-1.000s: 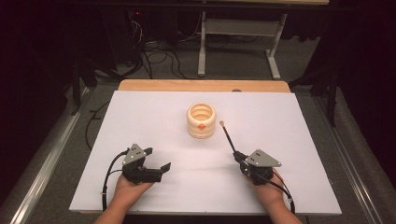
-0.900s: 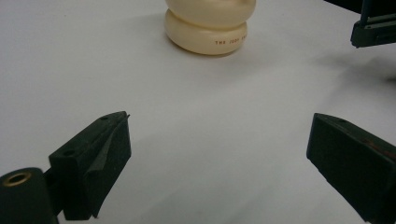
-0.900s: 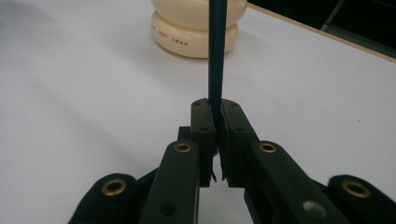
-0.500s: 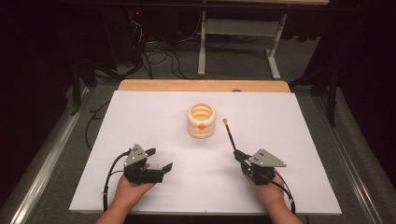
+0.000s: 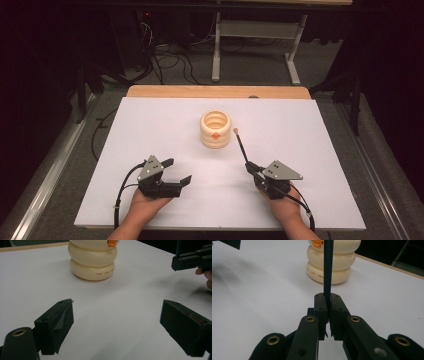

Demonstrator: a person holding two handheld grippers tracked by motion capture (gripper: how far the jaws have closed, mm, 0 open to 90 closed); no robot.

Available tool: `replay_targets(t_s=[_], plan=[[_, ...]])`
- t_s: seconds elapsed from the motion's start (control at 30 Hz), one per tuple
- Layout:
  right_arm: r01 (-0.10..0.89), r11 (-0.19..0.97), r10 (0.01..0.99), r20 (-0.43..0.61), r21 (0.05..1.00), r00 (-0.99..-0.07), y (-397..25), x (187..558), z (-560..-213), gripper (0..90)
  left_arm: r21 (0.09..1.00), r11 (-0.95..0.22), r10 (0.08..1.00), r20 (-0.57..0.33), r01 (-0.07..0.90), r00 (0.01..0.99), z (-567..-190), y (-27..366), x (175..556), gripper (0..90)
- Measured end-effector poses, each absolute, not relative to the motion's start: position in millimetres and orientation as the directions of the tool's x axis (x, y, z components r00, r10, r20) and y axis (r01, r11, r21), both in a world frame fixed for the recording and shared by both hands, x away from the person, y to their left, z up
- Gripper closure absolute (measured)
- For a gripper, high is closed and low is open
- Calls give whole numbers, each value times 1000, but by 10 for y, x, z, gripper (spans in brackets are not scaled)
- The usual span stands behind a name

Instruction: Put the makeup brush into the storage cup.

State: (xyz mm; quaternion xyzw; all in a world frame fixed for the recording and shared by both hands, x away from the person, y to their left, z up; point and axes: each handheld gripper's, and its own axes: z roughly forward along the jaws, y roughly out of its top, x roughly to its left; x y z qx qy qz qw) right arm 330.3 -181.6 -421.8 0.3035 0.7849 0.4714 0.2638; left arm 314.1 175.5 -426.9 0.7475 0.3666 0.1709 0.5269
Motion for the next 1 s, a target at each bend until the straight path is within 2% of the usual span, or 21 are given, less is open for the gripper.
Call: replay_targets(t_s=[0.27, 0.6, 0.83, 1.0], plan=[[218, 380, 714, -135, 899, -687, -1733, 3274, -4211, 878, 917, -178, 703, -136, 358, 698, -4232, 1579, 3133, 95], [206, 384, 706, -142, 900, -694, -1649, 3250, -4201, 877, 913, -234, 683, -89, 333, 725, -4150, 1420, 3151, 85], [197, 393, 702, -155, 898, -695, -1638, 3243, -4200, 878, 920, -227, 695, -77, 320, 715, -4065, 1357, 3229, 86], [192, 397, 700, -162, 897, -695, -1639, 3245, -4199, 878, 921, -204, 693, -104, 333, 713, -4089, 1255, 3303, 87]])
